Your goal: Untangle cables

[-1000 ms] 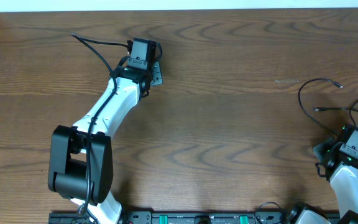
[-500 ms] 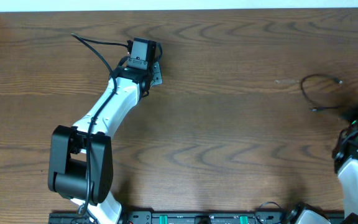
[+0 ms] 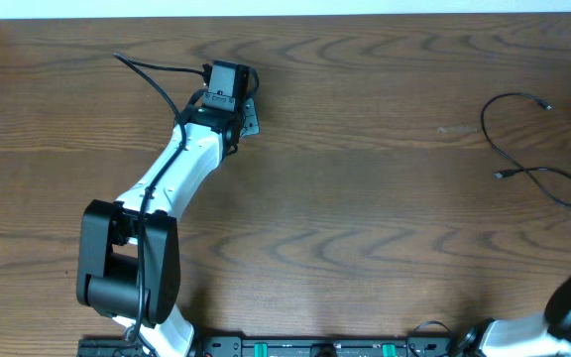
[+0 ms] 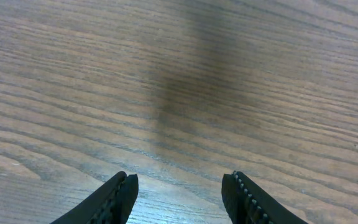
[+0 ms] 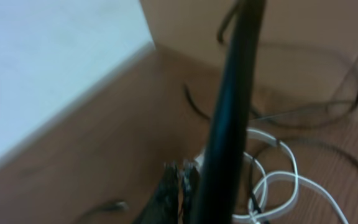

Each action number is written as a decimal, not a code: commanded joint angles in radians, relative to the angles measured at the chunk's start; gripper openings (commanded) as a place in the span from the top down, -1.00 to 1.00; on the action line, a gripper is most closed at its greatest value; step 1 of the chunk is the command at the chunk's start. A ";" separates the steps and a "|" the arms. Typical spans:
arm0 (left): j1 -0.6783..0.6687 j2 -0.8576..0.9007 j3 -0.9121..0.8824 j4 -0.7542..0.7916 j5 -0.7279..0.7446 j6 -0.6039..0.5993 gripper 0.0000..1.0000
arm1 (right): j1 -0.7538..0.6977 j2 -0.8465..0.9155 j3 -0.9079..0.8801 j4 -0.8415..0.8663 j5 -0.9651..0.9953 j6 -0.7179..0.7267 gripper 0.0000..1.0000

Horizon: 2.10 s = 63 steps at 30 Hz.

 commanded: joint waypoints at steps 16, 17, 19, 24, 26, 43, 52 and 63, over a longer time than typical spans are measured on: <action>-0.002 -0.006 0.005 -0.035 -0.006 0.011 0.00 | -0.093 0.092 0.187 -0.346 -0.084 0.011 -0.98; -0.002 -0.006 0.005 -0.040 -0.006 0.019 0.00 | -0.093 0.048 0.187 -0.367 -0.050 0.025 -0.98; -0.002 -0.006 0.005 -0.044 -0.006 0.047 0.00 | -0.093 -0.061 0.187 -0.407 0.012 0.027 -0.99; -0.002 -0.006 0.005 -0.025 -0.006 0.100 -0.09 | -0.093 -0.334 0.187 -0.495 0.116 0.010 -0.98; -0.002 -0.006 0.005 -0.016 -0.006 0.100 -0.11 | -0.093 -0.419 0.187 -0.517 0.115 -0.017 -0.98; -0.002 -0.219 0.005 0.007 -0.091 0.165 -0.11 | 0.005 -0.969 0.187 -0.746 0.059 -0.116 -0.98; -0.002 -0.648 0.005 -0.063 -0.275 0.183 -0.13 | 0.005 -1.183 0.187 -0.913 -0.027 -0.105 -0.98; -0.002 -1.069 0.005 -0.144 -0.469 0.191 -0.27 | 0.024 -1.503 0.188 -0.875 0.044 -0.145 -0.98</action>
